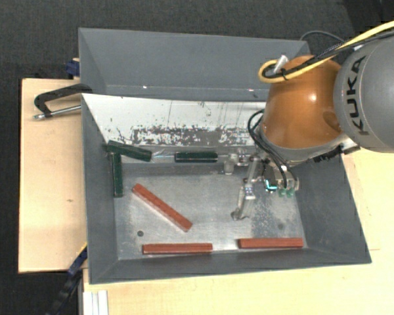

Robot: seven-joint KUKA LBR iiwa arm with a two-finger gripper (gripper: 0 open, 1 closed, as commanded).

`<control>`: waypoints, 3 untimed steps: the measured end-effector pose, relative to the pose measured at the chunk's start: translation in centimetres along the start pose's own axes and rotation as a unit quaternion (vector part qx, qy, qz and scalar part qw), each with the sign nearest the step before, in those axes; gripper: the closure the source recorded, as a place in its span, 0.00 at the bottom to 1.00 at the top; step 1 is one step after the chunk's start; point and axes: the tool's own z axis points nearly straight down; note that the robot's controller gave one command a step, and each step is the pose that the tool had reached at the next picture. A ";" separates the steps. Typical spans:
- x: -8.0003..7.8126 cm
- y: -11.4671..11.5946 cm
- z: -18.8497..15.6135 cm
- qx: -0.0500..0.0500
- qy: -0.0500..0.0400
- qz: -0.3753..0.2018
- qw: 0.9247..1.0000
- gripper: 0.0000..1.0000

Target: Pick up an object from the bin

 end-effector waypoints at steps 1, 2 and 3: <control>-0.2 0.0 -0.3 0.000 -0.004 0.000 1.000 0.00; 0.6 1.8 3.4 0.000 -0.007 -0.024 1.000 0.00; 1.5 2.9 7.6 0.000 -0.001 -0.020 1.000 0.00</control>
Offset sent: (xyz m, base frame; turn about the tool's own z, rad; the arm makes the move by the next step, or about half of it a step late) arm -0.0275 0.0541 -0.1142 -0.1472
